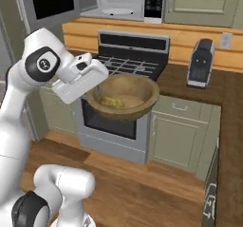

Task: Pick the potato from the sink and place it in the bowl. Then pick the bowl and place it in the microwave. Then close the microwave door and press the start button.

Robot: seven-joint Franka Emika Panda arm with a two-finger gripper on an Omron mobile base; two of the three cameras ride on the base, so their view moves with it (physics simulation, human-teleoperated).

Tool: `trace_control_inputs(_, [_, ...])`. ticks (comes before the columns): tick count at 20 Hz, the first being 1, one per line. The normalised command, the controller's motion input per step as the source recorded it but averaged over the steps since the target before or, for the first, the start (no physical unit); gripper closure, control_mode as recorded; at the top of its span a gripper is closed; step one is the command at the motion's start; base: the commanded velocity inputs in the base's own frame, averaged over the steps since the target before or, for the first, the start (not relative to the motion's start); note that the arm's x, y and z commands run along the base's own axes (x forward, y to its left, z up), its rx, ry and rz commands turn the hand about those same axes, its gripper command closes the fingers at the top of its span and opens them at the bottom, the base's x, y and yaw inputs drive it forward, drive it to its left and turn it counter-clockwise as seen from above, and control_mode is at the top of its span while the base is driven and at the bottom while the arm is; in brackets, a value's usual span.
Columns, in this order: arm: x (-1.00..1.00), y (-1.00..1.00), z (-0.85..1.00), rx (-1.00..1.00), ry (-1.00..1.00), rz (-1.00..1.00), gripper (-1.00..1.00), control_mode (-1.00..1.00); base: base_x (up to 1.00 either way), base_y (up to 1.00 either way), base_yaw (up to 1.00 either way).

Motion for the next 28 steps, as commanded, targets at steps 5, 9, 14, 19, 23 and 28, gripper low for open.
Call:
trace_control_inputs(5, [0.00, 0.00, 0.00, 0.00, 0.00, 0.00, 1.00, 1.00, 1.00, 0.40, -0.46])
trace_control_inputs(9, [0.00, 0.00, 0.00, 0.00, 0.00, 0.00, 1.00, 1.00, 1.00, 0.64, -0.25])
trace_control_inputs(14, [0.00, 0.00, 0.00, 0.00, 0.00, 0.00, 1.00, 1.00, 0.98, 0.72, -0.03])
trace_control_inputs(19, [0.00, 0.00, 0.00, 0.00, 0.00, 0.00, 1.00, 1.00, 0.92, 0.41, 0.00])
trace_control_inputs(23, [0.00, 0.00, 0.00, 0.00, 0.00, 0.00, 1.00, 1.00, 0.34, 0.28, 0.00])
trace_control_inputs(28, [0.00, 0.00, 0.00, 0.00, 0.00, 0.00, 1.00, 1.00, 0.04, 0.40, 0.00])
